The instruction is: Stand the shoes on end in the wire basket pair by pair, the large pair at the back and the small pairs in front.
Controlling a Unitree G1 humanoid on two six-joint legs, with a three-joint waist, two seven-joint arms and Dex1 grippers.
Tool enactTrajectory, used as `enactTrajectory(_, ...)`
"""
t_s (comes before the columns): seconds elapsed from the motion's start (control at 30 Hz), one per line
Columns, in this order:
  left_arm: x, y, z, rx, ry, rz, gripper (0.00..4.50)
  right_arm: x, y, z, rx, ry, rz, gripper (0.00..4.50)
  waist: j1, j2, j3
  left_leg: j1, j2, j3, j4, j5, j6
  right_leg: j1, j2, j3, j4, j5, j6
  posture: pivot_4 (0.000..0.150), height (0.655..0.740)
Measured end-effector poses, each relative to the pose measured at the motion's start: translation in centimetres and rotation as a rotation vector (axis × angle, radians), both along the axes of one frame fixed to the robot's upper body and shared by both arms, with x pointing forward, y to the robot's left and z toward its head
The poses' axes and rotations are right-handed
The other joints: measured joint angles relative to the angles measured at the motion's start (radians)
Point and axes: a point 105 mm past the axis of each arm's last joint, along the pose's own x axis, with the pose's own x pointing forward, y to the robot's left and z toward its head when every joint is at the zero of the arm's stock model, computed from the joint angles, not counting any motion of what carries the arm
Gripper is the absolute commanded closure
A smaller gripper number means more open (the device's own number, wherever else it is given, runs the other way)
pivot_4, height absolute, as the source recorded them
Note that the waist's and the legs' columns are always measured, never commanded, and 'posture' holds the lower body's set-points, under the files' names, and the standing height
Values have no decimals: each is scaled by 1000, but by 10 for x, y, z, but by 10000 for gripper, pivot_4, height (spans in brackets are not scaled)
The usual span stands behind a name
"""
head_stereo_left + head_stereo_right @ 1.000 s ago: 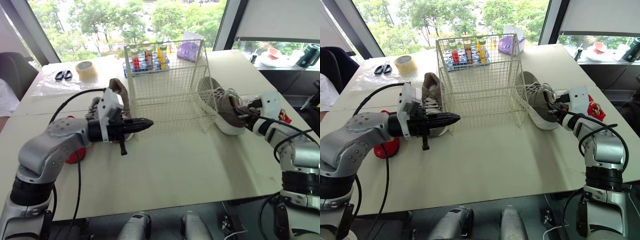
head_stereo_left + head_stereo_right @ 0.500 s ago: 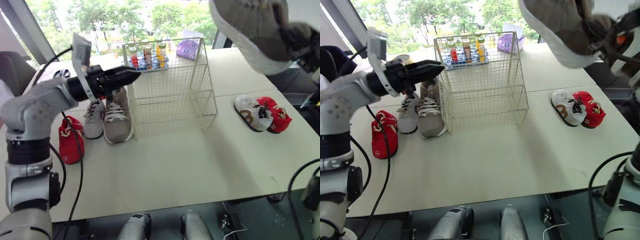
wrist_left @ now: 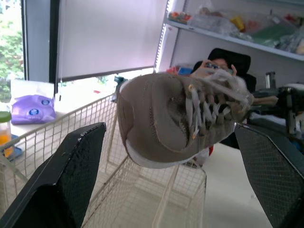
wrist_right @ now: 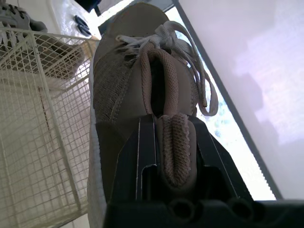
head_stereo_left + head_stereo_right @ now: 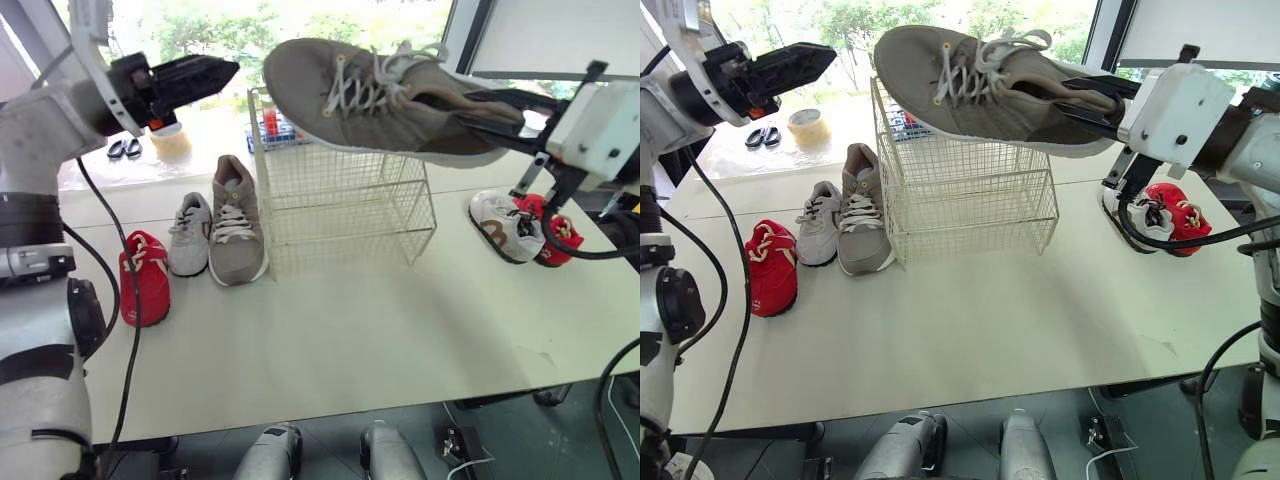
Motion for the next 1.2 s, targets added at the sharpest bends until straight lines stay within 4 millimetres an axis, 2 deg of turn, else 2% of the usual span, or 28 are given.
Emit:
enactTrajectory(0.17, 4, 2, -7, 23, 16, 10, 712, -9, 13, 8, -51, -74, 66, 42851, -1, 0, 0, 0, 0, 0, 0, 0, 0, 0, 0, 0, 0, 0, 0, 1500, 7400)
enactTrajectory(0.47, 4, -14, -18, 22, 70, -69, 712, -12, 37, -8, -148, -57, 166, 42851, 0, 0, 0, -1, 0, 0, 2, 0, 0, 0, 0, 0, 1, 0, 1, 1500, 7400)
enactTrajectory(0.6, -6, -18, -36, 53, 118, -118, 17945, -9, 40, -9, -171, -75, 169, 42851, -4, 0, 0, -1, 0, 0, 2, 0, 0, -1, 0, 1, 1, 0, 0, 1500, 7400)
enactTrajectory(0.67, -8, -16, -49, 58, 163, -110, 28863, -9, 40, -11, -185, -76, 172, 42851, -6, 0, 0, -1, 0, 0, 2, 0, 0, -2, 0, 2, 2, 0, 0, 1500, 7400)
enactTrajectory(0.73, -10, -14, -59, 53, 187, -80, 36396, -10, 42, -13, -199, -80, 183, 32671, -6, 0, 0, -2, 0, 0, 2, 0, 0, -2, 0, 2, 2, 0, 0, 1500, 7400)
enactTrajectory(0.77, -12, -15, -63, 40, 194, -67, 38283, -11, 42, -12, -192, -85, 186, 28582, -3, 0, 0, -2, 0, 0, 2, 0, 0, -2, 0, 2, 2, 0, 0, 1500, 7400)
enactTrajectory(0.93, -19, -27, -79, 5, 187, -34, 38443, -9, 38, -8, -108, -52, 156, 3513, 8, 0, 0, -3, 0, 0, 4, 0, 0, -2, 0, 2, 2, 1, 1, 1500, 7400)
enactTrajectory(0.97, -19, -30, -79, -3, 181, -25, 38443, -8, 35, -8, -59, -15, 147, 471, 10, 0, 0, -3, 0, -1, 5, 0, 0, -1, 0, 2, 2, 1, 1, 1500, 7400)
enactTrajectory(1.1, -17, -41, -73, -93, 153, 1, 38443, -3, 14, -8, 231, 204, 99, 471, 13, 0, 0, -4, -1, -1, 5, 0, 0, -1, -1, 2, 1, 1, 1, 1500, 7400)
enactTrajectory(1.2, -15, -44, -69, -207, 130, 31, 38443, -3, -16, -6, 486, 348, 54, 471, 12, -1, 0, -4, 0, -1, 5, 0, 0, -1, -1, 1, 1, 1, 1, 1500, 7400)
